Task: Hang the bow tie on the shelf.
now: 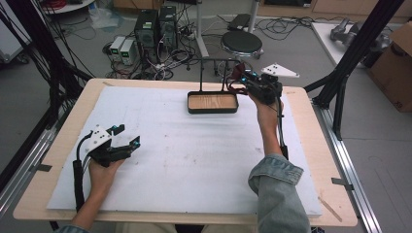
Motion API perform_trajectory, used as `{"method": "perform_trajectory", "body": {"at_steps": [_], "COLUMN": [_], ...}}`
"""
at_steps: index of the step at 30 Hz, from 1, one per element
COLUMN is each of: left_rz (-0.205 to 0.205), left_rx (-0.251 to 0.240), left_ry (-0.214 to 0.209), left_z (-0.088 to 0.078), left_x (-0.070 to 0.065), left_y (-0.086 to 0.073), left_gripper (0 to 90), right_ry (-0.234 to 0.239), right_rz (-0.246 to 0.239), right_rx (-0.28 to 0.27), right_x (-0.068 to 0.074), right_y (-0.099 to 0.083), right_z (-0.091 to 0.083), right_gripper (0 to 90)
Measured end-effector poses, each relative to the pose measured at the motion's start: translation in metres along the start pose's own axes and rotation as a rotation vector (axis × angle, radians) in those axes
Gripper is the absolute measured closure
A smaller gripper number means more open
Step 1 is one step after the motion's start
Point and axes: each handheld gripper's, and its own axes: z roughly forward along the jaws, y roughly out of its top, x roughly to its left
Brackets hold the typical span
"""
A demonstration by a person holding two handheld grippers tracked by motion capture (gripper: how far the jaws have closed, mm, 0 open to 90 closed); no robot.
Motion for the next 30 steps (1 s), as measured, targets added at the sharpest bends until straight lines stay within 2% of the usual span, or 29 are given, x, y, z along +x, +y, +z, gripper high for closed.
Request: {"method": "perform_trajectory", "body": {"at_steps": [4,5,9,10,13,15,19,20,22,27,28,29,30], "left_rz": [0.002,0.003,0.003,0.004,0.003,0.004,0.003,0.004,0.006,0.005,0.006,0.006,0.006], "left_rx": [0.000,0.001,0.003,0.003,0.003,0.005,0.003,0.004,0.005,0.005,0.005,0.005,0.005], "left_ry": [-0.003,-0.004,-0.007,-0.007,-0.007,-0.006,-0.008,-0.008,-0.007,-0.008,-0.009,-0.009,-0.009], "left_z": [0.000,0.000,0.000,0.000,0.000,0.000,0.000,0.000,0.000,0.000,0.000,0.000,0.000], "left_x": [0.000,0.000,-0.001,-0.001,-0.001,-0.001,-0.001,-0.001,-0.001,-0.001,-0.001,-0.001,-0.001], "left_y": [0.000,0.000,0.000,0.000,0.000,0.000,0.000,0.000,0.000,0.000,0.000,0.000,0.000], "left_gripper": [24.3,24.3,24.3,24.3,24.3,24.3,24.3,24.3,24.3,24.3,24.3,24.3,24.3], "right_ry": [0.012,-0.001,-0.003,-0.008,-0.023,-0.049,-0.061,-0.057,-0.047,-0.076,-0.090,-0.090,-0.087], "right_rz": [0.030,0.032,0.050,0.053,0.057,0.072,0.105,0.140,0.178,0.183,0.207,0.207,0.233], "right_rx": [-0.015,-0.019,-0.020,-0.011,-0.030,-0.028,-0.034,-0.064,-0.093,-0.090,-0.090,-0.090,-0.093], "right_x": [-0.002,-0.003,-0.006,-0.007,-0.008,-0.012,-0.020,-0.024,-0.029,-0.031,-0.034,-0.034,-0.038], "right_y": [0.004,0.007,0.008,0.009,0.008,0.005,0.001,0.000,-0.002,-0.004,-0.007,-0.007,-0.010], "right_z": [0.004,0.008,0.015,0.020,0.023,0.026,0.028,0.027,0.028,0.032,0.033,0.033,0.034], "right_gripper": [75.2,75.2,75.2,75.2,75.2,75.2,75.2,75.2,75.2,75.1,75.2,75.2,75.1]}}
